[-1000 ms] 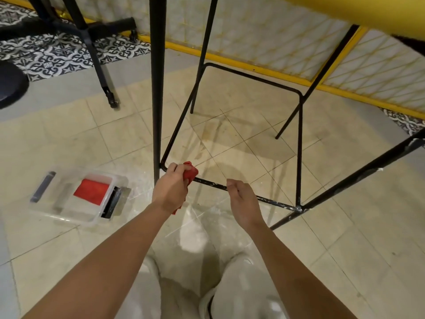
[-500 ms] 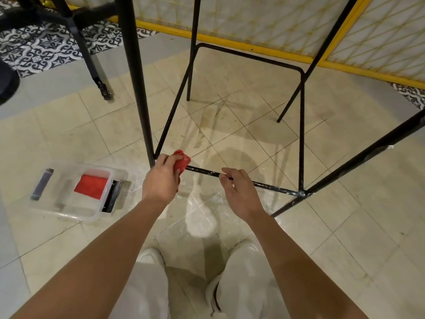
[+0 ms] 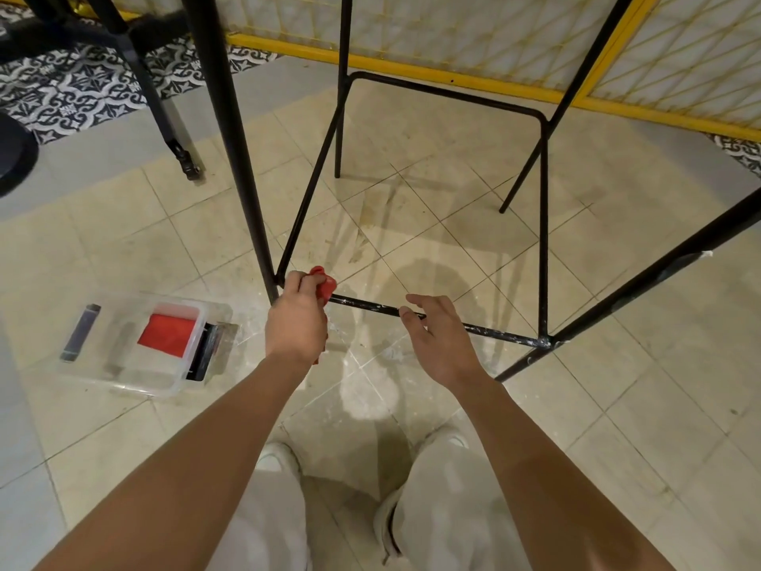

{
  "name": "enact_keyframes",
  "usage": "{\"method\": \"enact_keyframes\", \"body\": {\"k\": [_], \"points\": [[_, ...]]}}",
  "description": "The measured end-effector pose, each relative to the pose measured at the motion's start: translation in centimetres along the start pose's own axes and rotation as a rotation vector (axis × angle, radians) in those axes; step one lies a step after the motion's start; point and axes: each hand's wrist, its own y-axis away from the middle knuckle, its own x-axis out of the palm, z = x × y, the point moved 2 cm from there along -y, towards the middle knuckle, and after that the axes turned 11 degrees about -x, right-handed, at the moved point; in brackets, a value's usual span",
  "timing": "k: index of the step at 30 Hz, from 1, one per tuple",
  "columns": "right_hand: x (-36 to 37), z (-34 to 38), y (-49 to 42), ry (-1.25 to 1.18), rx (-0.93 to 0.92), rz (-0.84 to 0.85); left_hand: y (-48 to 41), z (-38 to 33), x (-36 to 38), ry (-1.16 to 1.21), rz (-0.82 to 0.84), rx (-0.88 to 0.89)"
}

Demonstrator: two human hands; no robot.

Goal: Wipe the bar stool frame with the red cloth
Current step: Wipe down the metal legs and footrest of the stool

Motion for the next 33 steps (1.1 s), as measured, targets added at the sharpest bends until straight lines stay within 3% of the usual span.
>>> {"method": "enact_keyframes", "body": {"k": [3,11,17,25,33], "points": [[0.0,0.0,-0.1,0.001,-0.009,0.001,-0.4,0.5,-0.1,-0.021,0.024,0.060],[0.0,0.1,-0.1,0.006,-0.015,0.016,-0.5,1.1,-0.4,0.046,-0.065,-0.115],[0.2,0.2,0.0,0.108,-0.057,0.040,0.6,-1.1,0.8,0.048,0.033,0.072],[-0.4,0.4,0.1,0.189,-0.066,0.021,0.6,-1.4,0.6,0.038,-0.016,-0.024],[-1.4,0.2,0.2,0.277,-0.059,-0.038,0.6,-2.1,0.9,0.096,0.078,0.120]]}}
